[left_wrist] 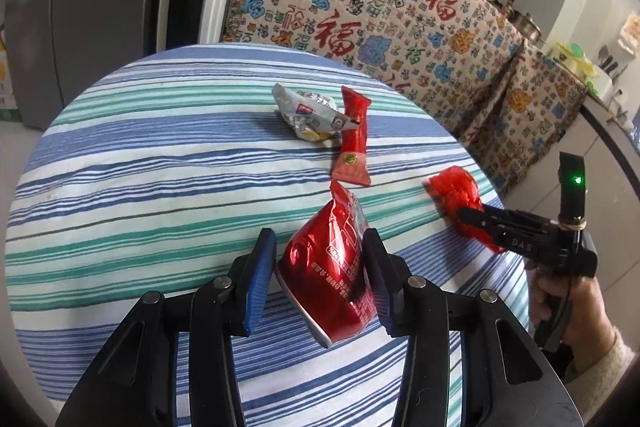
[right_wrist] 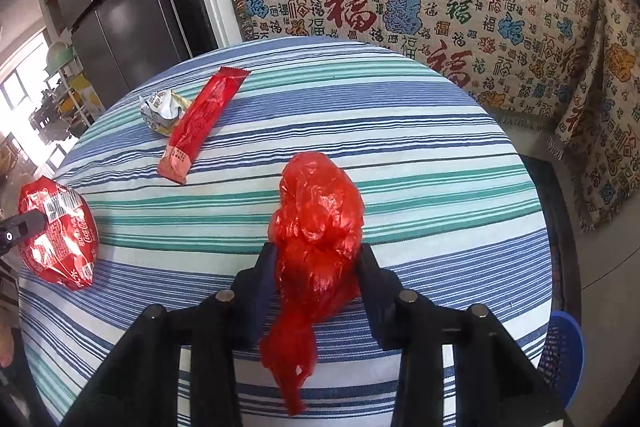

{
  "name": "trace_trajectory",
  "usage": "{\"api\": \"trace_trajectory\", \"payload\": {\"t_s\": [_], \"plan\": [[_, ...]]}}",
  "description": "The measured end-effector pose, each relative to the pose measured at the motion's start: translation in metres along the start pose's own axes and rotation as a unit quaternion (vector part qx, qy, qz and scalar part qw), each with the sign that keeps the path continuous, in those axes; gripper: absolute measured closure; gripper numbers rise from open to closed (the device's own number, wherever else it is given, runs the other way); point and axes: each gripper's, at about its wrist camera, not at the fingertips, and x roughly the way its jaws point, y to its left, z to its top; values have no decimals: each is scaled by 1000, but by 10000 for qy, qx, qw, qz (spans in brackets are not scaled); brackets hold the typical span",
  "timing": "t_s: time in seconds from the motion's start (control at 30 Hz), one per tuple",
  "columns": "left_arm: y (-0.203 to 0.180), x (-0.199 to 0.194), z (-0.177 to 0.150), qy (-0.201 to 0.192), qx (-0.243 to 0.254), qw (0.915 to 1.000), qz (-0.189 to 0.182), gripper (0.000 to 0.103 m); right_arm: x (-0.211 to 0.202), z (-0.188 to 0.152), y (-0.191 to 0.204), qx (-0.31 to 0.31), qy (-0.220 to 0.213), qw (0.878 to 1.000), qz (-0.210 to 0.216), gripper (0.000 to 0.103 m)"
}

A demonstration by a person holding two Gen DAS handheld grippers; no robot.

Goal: Collect trash
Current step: 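Carry both red bags over the blue wastebasket and open both tools to drop them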

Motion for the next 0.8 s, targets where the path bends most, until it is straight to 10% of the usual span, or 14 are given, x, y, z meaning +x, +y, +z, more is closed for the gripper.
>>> {"api": "trace_trajectory", "payload": {"t_s": [0.8], "plan": [[-85,-13,-6,-374,911,9944,382,59,-95,-22,-24,-210,-449,9988,15,64]]}}
